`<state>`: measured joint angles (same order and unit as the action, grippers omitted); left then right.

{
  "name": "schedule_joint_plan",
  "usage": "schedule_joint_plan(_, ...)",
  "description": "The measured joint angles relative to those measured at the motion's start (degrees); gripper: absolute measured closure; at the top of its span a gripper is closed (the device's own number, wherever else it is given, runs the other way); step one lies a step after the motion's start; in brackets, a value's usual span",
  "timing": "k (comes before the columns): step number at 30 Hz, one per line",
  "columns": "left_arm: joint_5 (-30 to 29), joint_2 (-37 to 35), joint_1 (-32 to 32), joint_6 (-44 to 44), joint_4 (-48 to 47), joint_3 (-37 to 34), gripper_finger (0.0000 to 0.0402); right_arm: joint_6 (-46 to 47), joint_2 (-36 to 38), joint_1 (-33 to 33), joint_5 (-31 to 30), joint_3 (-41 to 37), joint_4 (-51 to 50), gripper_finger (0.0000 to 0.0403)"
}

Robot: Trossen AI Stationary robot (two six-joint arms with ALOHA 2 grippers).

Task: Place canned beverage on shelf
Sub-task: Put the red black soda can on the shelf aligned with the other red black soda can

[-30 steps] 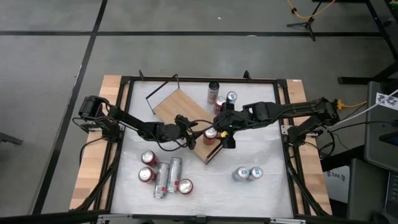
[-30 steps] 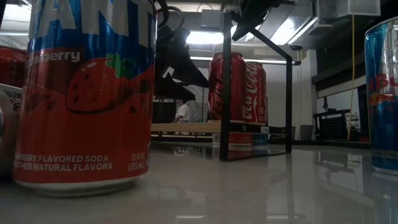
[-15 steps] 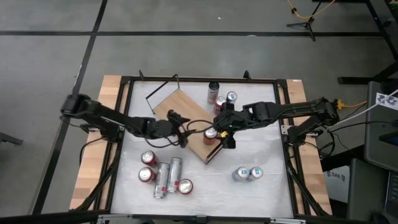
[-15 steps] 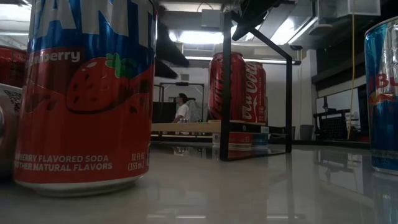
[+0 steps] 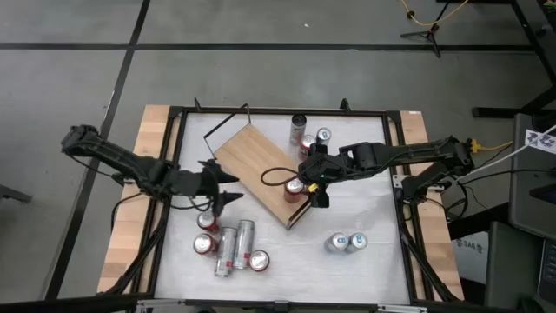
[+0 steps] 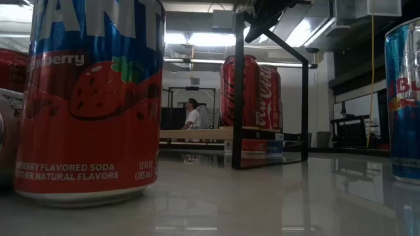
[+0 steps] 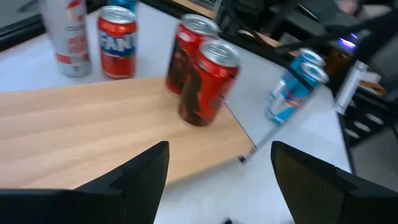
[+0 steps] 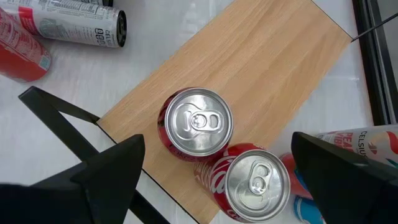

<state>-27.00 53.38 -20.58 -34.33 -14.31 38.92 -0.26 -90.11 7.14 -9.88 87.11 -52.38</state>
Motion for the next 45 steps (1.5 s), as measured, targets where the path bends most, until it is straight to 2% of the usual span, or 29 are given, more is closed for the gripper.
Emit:
schedule_joint_plan(4, 2.4, -2.8, -3.3, 0.4, -3.3, 0.0, 0.0125, 0.0, 0.0, 0.0, 0.0, 0.0, 0.0, 0.0008)
schedule_joint_plan(9, 9.5, -3.8, -7.3, 0.3, -7.8, 0.0, 0.0125, 0.0, 0.0, 0.0, 0.0, 0.0, 0.0, 0.0008)
schedule_joint_plan(12, 11.7, -3.7, -8.9, 0.3, -10.5, 0.0, 0.0125, 0.0, 0.0, 0.0, 0.0, 0.0, 0.0, 0.0008)
schedule_joint_plan(26, 13.1, -3.7, -10.2, 1.4, -12.3, 0.0, 0.0123, 0.0, 0.0, 0.0, 0.0, 0.0, 0.1, 0.0008)
schedule_joint_plan(38, 13.0, -3.5, -10.2, 6.5, -12.4, -0.1, 0.0047, 0.0, 0.0, 0.0, 0.2, 0.0, 0.1, 0.0008)
schedule_joint_plan(45, 13.2, -3.6, -10.2, 8.1, -16.0, -0.1, 0.0038, 0.0, 0.0, 0.0, 0.2, 0.0, 0.1, 0.0008)
